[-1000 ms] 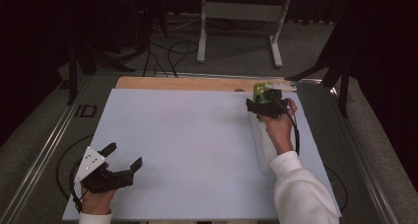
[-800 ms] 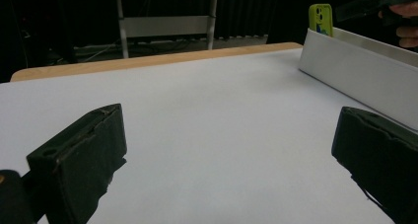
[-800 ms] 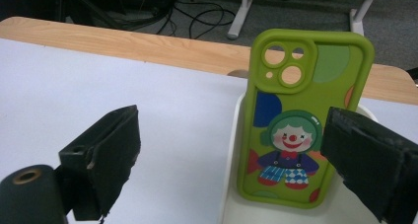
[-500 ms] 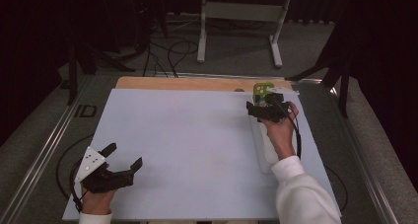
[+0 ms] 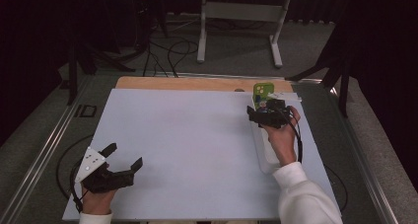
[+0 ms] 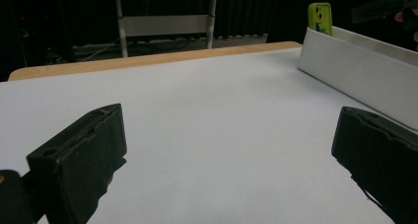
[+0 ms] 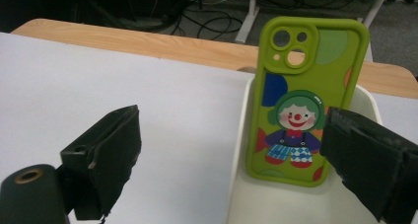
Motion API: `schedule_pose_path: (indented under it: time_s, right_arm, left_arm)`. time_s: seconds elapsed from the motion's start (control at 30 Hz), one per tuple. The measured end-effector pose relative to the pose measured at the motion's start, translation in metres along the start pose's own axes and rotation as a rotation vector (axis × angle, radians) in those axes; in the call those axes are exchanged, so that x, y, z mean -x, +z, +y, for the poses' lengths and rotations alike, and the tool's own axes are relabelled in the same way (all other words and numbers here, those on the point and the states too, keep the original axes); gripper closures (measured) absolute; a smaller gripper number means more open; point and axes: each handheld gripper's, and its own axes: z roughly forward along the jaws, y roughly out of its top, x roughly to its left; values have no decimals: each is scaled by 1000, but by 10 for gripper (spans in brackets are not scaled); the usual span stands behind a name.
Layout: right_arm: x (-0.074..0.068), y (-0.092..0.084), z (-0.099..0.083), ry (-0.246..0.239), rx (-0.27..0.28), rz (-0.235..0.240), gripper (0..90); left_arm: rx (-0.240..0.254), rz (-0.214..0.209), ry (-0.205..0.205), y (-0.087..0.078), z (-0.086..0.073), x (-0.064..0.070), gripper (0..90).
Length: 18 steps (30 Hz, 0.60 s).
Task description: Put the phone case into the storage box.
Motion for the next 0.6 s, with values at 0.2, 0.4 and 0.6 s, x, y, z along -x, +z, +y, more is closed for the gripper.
schedule_pose_path:
  time_s: [0.2, 0.4, 0.6]
  right_arm:
    - [-8, -10, -2, -19, 33, 24, 89]
    - [-16, -19, -4, -28, 56, 57, 89]
    - [-21, -26, -10, -25, 67, 75, 89]
  left_arm:
    - [-2, 0, -1, 0, 0, 0, 9]
    - [-4, -2, 0, 1, 0, 1, 9]
    - [-7, -2, 1, 1, -1, 1, 9]
